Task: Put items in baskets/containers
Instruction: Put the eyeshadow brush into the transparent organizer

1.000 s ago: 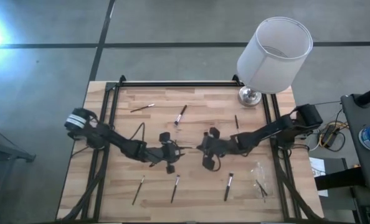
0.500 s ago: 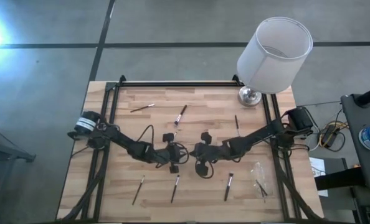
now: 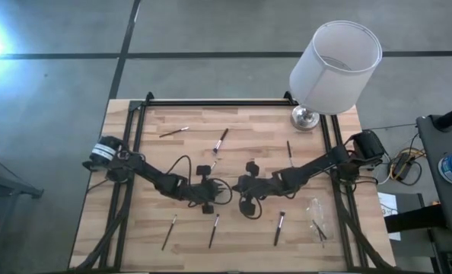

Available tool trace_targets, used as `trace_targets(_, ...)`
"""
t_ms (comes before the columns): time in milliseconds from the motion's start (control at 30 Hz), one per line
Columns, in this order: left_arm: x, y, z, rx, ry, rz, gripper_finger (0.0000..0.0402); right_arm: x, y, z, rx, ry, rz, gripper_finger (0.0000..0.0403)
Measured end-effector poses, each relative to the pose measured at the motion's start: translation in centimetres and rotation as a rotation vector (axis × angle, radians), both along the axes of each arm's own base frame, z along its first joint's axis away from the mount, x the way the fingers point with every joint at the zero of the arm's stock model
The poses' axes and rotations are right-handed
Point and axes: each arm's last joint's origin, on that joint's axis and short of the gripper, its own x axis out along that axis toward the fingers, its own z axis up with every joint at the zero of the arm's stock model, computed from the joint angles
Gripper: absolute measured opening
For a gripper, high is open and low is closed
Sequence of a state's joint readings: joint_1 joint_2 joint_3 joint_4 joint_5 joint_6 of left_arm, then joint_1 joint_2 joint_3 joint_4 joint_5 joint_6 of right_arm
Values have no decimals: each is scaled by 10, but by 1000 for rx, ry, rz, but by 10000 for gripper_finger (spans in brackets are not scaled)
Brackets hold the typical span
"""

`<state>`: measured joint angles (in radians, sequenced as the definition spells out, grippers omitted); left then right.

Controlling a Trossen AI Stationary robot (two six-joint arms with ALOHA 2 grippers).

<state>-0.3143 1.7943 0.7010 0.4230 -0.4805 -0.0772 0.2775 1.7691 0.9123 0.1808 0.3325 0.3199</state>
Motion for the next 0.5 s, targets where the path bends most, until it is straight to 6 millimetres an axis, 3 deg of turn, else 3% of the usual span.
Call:
trace_targets(133,-1,0,0,4,7,-5,16,-1,0,1,-5,4,-4,8)
trace_targets(500,-13,2,16,-42,-54,5,7,-14,-2,30,-31,-24,2,18)
